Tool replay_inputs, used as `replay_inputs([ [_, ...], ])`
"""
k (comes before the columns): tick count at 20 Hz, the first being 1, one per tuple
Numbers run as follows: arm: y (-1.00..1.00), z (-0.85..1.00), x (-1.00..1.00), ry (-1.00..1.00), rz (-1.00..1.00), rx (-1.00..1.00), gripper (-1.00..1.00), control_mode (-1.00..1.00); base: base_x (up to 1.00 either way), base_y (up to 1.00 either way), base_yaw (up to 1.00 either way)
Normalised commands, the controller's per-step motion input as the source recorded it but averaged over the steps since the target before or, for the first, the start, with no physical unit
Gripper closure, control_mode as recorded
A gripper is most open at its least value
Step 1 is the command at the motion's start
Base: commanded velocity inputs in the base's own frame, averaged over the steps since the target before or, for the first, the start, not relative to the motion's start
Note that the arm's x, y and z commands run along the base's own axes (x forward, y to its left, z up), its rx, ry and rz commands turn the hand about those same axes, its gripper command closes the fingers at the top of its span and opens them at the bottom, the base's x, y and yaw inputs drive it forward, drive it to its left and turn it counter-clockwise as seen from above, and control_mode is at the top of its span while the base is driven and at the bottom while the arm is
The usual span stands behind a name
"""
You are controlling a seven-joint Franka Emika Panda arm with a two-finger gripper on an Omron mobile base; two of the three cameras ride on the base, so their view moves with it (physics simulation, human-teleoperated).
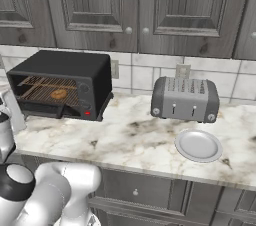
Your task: Pick up the bagel from the plate, place it on the toaster oven rack, close the door, and set the timer.
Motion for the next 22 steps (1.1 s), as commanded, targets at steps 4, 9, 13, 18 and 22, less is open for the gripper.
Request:
replay_inputs([
  [4,0.08,0.12,0.59,0.0,0.0,-0.02,-1.0,-1.0,0.0,0.0,0.0],
  [9,0.1,0.01,0.61,0.0,0.0,-0.04,-1.0,-1.0,0.0,0.0,0.0],
  [13,0.12,0.0,0.68,0.0,0.0,-0.06,-1.0,-1.0,0.0,0.0,0.0],
  [18,0.1,0.0,0.64,0.0,0.0,-0.06,-1.0,-1.0,0.0,0.0,0.0],
  [22,0.09,0.0,0.6,0.0,0.0,-0.06,-1.0,-1.0,0.0,0.0,0.0],
])
